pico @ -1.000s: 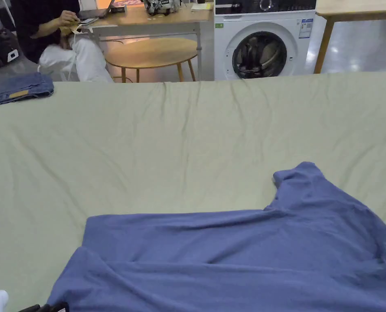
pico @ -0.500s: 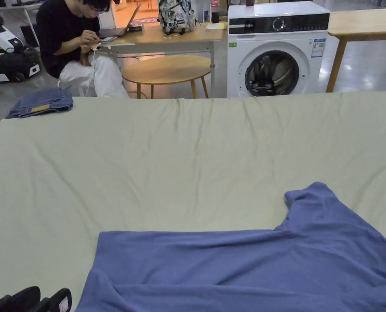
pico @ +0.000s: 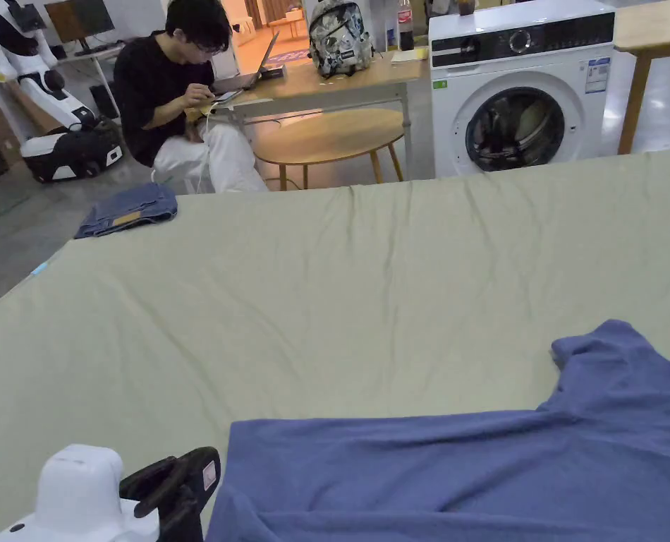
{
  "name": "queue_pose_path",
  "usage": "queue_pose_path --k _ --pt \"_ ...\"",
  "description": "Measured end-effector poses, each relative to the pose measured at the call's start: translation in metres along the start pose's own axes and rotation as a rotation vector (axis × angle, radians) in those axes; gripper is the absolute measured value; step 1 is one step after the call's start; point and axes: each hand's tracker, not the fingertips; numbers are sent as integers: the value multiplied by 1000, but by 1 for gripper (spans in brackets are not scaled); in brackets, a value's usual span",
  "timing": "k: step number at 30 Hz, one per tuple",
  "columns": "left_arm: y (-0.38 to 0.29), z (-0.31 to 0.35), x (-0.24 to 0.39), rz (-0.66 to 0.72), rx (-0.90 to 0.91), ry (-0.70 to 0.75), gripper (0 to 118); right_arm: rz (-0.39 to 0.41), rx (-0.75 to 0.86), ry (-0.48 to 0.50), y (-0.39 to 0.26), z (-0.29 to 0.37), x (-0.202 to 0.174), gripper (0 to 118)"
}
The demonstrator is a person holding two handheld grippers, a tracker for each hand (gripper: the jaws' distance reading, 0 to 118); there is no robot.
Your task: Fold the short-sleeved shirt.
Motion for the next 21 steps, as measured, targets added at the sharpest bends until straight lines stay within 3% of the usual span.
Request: queue_pose_path --k 2,3,5,6,9,12,16,18,20,21 --pt "12 -20 -18 -10 -7 22 0 9 -7 2 -4 2 1 0" --pt "13 -37 -23 -3 -30 6 7 8 -14 6 -8 5 3 0" --pt "19 -75 -40 31 -148 -34 52 -3 -38 12 -18 10 8 0" --pt "20 -95 -48 33 -192 -1 54 -6 -59 9 -23 13 11 0" --pt "9 -165 -65 -7 -267 48 54 -22 -97 -38 -39 17 22 0" --pt "-7 -230 -91 90 -449 57 54 -73 -121 -69 -48 20 37 0" --pt "-25 -267 -97 82 -510 150 52 -101 -135 -119 -53 29 52 0" --pt "-33 -272 -94 115 -523 137 42 -112 -142 -137 -54 33 59 0" --pt "-26 -257 -69 56 -464 116 15 -114 -150 -148 -53 35 65 0" --pt "-26 -260 -63 52 -488 77 7 -113 -147 -147 -51 35 69 0"
